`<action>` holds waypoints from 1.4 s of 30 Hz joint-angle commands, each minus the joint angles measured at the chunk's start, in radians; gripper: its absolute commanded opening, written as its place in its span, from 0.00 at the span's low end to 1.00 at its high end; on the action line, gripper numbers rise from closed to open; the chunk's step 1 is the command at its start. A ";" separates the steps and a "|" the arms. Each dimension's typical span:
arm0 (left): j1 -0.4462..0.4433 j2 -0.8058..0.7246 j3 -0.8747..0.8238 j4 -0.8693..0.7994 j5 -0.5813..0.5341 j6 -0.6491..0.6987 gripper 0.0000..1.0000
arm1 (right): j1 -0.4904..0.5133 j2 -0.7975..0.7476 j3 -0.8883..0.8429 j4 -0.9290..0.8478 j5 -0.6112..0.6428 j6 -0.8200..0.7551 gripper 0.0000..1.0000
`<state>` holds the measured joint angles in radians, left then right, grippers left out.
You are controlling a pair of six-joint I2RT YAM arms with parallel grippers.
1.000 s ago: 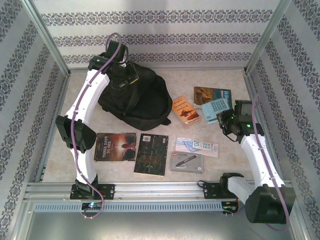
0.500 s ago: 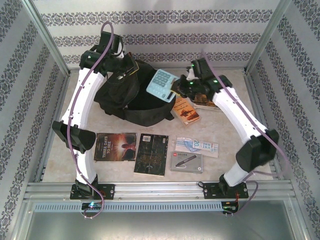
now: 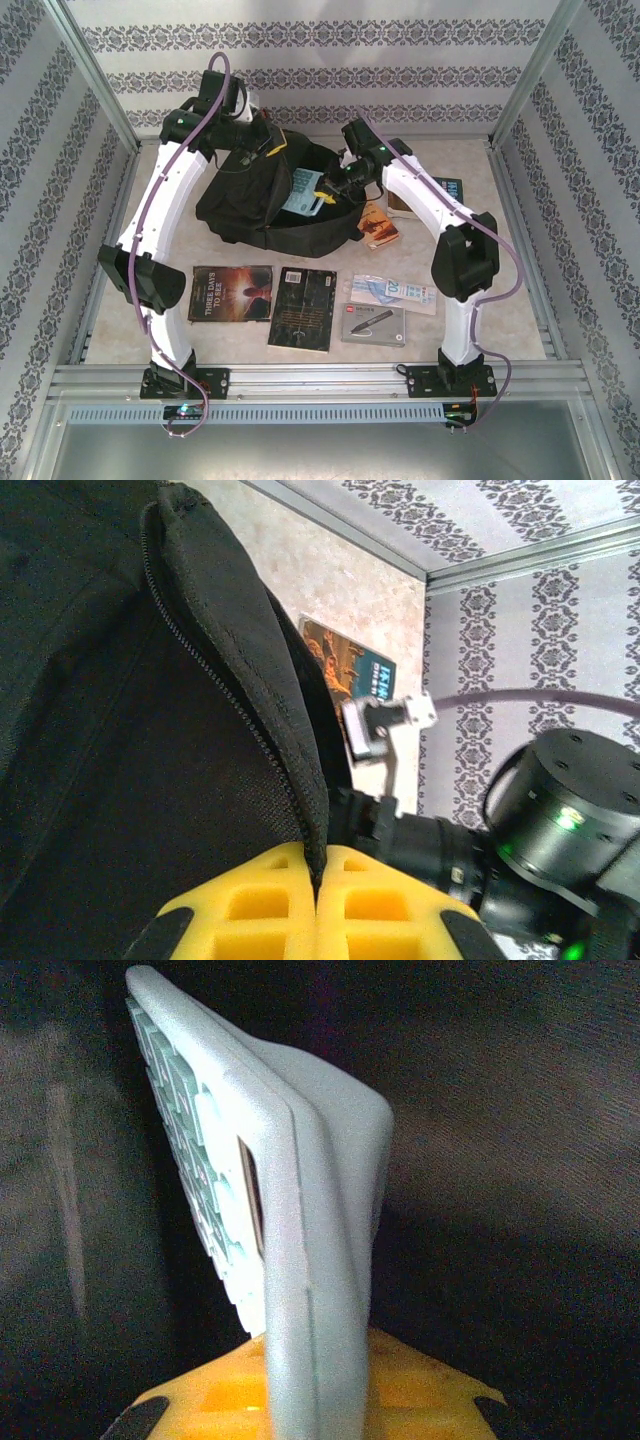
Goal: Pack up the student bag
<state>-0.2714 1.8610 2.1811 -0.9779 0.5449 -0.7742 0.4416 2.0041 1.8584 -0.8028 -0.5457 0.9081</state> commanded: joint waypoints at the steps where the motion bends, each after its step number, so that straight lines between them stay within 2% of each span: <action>1: -0.018 -0.062 -0.005 0.155 0.069 -0.036 0.00 | 0.012 0.063 0.053 0.114 -0.052 0.097 0.00; 4: -0.023 -0.062 -0.007 0.168 0.081 -0.044 0.00 | 0.032 0.163 0.152 0.119 -0.031 0.137 0.00; 6: -0.022 -0.062 -0.012 0.177 0.086 -0.052 0.00 | 0.055 0.238 0.244 0.128 -0.032 0.161 0.08; 7: -0.023 -0.062 -0.013 0.181 0.087 -0.053 0.00 | 0.066 0.262 0.272 0.154 -0.034 0.170 0.17; 9: -0.022 -0.060 -0.012 0.175 0.079 -0.048 0.00 | 0.083 0.302 0.330 0.164 -0.028 0.183 0.51; 11: -0.020 -0.057 -0.012 0.168 0.068 -0.041 0.00 | 0.087 0.301 0.355 0.154 -0.017 0.162 0.67; 13: -0.017 -0.056 -0.012 0.155 0.056 -0.038 0.00 | 0.082 0.266 0.344 0.121 0.022 0.110 0.75; 20: -0.006 -0.061 -0.045 0.028 -0.108 0.006 0.00 | 0.051 0.101 0.281 -0.033 0.084 -0.119 0.79; 24: -0.005 -0.102 -0.143 0.063 -0.203 -0.020 0.00 | 0.051 -0.028 0.205 -0.118 0.166 -0.224 0.76; 27: 0.005 -0.145 -0.235 0.131 -0.254 -0.046 0.00 | 0.048 -0.154 0.079 -0.141 0.217 -0.283 0.76; 31: 0.011 -0.156 -0.310 0.211 -0.233 -0.073 0.00 | 0.034 -0.308 -0.100 -0.167 0.263 -0.333 0.79; 37: 0.011 -0.147 -0.353 0.243 -0.184 -0.036 0.00 | 0.040 -0.478 -0.292 -0.340 0.328 -0.414 0.83; 42: 0.003 -0.161 -0.414 0.277 -0.161 -0.036 0.00 | 0.204 -0.546 -0.424 -0.454 0.418 -0.526 0.87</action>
<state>-0.2665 1.7363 1.8011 -0.7620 0.3626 -0.8196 0.5568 1.4864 1.4883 -1.1336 -0.2008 0.4782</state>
